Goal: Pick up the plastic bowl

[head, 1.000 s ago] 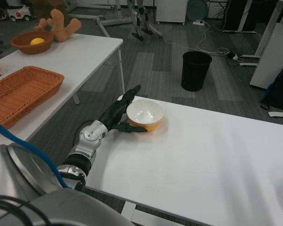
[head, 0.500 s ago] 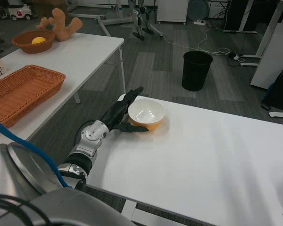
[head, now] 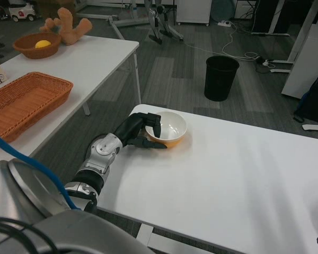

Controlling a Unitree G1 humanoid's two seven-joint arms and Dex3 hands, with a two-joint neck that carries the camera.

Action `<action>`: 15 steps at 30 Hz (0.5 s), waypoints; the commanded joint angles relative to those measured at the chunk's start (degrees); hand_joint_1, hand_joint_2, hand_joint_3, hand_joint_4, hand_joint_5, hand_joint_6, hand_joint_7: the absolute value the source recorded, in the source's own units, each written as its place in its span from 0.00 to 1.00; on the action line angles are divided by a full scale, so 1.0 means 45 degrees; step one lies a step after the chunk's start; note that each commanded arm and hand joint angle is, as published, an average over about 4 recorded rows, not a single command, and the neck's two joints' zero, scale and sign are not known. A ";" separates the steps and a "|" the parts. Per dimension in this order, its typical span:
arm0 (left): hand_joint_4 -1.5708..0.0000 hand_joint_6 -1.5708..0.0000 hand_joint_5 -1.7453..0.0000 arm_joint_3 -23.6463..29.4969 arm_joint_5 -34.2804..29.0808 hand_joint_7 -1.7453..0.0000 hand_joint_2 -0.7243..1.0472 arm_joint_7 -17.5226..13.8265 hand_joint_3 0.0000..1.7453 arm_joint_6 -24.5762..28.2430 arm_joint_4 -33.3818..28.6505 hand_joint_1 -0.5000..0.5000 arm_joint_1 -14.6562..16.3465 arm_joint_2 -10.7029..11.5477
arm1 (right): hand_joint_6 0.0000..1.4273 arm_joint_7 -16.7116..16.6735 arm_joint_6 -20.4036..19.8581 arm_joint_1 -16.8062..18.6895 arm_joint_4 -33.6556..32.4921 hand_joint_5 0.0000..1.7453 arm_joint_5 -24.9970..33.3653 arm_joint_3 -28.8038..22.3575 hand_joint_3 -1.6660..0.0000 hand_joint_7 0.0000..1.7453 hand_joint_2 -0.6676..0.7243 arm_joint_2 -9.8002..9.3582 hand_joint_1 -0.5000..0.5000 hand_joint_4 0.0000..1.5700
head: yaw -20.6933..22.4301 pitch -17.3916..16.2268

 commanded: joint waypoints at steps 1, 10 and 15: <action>0.38 0.14 0.00 0.0002 -0.0271 0.04 1.00 -0.0207 0.30 0.0350 -0.0303 0.00 0.0058 0.0192 | 0.00 -0.0024 -0.0211 0.0157 0.0002 0.00 0.0148 0.0052 1.00 0.00 0.81 -0.0028 0.04 0.00 | -0.0149 0.0050; 0.38 0.15 0.00 -0.0979 -0.1374 0.04 1.00 -0.0188 0.35 0.0863 -0.2158 0.00 0.0004 0.0231 | 0.00 -0.0024 -0.0255 0.0157 0.0095 0.00 0.0245 0.0111 1.00 0.00 0.82 -0.0018 0.07 0.00 | -0.2294 0.0717; 0.38 0.15 0.00 -0.2058 -0.1994 0.04 0.99 -0.0188 0.35 0.1542 -0.3315 0.00 -0.0352 0.0402 | 0.00 -0.0024 -0.0274 0.0157 0.0163 0.00 0.0255 0.0140 1.00 0.00 0.82 0.0011 0.07 0.00 | -0.4851 0.1381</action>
